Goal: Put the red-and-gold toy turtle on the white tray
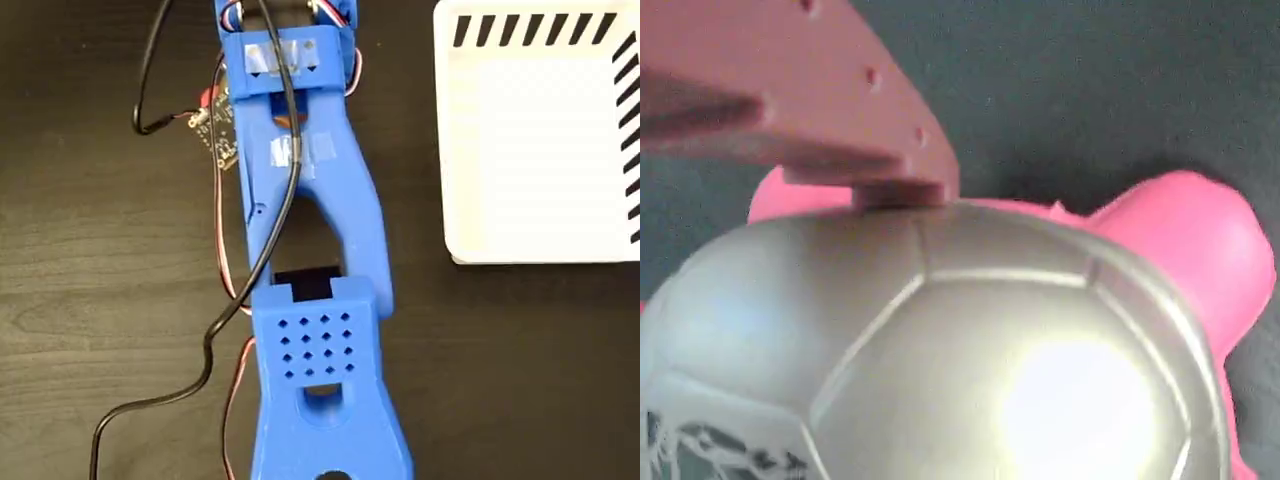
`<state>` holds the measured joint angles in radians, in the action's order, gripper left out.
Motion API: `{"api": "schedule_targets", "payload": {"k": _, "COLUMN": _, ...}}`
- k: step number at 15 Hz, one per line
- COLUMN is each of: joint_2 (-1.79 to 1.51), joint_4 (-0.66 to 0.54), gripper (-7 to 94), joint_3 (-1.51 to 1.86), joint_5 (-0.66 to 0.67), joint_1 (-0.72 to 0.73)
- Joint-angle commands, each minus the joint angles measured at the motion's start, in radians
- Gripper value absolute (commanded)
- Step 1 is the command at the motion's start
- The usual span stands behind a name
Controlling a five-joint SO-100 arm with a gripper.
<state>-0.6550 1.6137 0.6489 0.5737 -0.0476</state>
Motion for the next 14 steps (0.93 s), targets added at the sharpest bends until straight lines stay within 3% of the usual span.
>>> {"api": "schedule_targets", "payload": {"k": 1, "joint_2": -0.037, "joint_4": 0.008, "gripper": 36, "joint_3": -0.063, "joint_5": -0.009, "joint_1": 0.002}}
{"api": "schedule_targets", "payload": {"k": 5, "joint_2": -0.032, "joint_4": 0.008, "gripper": 0, "joint_3": -0.075, "joint_5": -0.029, "joint_1": 0.003}}
{"api": "schedule_targets", "payload": {"k": 14, "joint_2": -0.133, "joint_4": 0.011, "gripper": 0, "joint_3": -0.077, "joint_5": -0.074, "joint_1": 0.018}}
